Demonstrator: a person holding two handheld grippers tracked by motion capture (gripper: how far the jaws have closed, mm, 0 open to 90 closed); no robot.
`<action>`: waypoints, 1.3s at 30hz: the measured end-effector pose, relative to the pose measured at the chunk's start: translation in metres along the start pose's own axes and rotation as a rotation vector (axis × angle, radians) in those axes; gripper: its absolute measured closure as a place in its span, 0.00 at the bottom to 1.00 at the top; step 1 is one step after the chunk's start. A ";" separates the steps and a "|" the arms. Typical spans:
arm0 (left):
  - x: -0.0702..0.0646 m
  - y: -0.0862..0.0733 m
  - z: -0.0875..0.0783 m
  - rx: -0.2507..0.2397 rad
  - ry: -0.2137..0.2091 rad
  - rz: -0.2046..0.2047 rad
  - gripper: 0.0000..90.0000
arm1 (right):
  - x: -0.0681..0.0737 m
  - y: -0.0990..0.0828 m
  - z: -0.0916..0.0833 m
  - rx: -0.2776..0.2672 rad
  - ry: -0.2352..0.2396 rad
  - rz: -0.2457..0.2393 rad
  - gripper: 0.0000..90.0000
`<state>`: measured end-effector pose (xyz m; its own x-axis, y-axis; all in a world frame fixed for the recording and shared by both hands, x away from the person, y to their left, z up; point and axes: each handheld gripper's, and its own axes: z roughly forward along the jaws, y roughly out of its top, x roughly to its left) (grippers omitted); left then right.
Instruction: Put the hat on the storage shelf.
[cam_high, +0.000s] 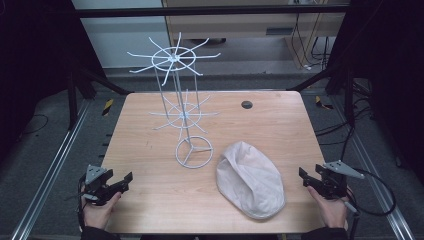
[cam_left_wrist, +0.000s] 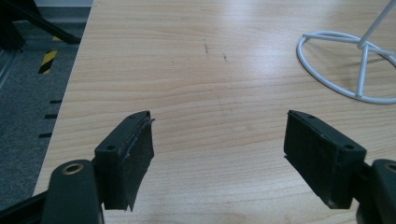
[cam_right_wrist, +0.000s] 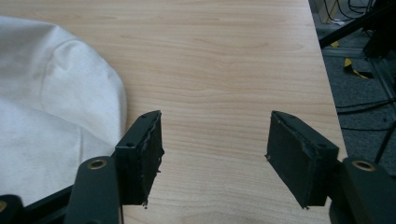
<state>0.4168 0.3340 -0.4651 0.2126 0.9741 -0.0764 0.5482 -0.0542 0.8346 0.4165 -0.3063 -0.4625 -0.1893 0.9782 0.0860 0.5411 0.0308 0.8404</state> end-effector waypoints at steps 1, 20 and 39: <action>-0.001 0.000 0.000 0.001 0.000 0.001 0.27 | 0.000 0.002 -0.002 -0.004 0.006 0.000 0.40; -0.010 0.001 -0.007 0.017 0.001 0.006 0.33 | 0.046 0.037 -0.031 0.013 0.128 -0.097 0.41; -0.007 0.000 -0.003 0.049 0.029 0.009 0.34 | 0.099 0.059 -0.045 0.069 0.202 -0.229 0.43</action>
<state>0.4131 0.3276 -0.4633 0.1941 0.9796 -0.0524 0.5853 -0.0728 0.8075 0.3933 -0.2167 -0.3802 -0.4676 0.8839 0.0090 0.5187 0.2661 0.8125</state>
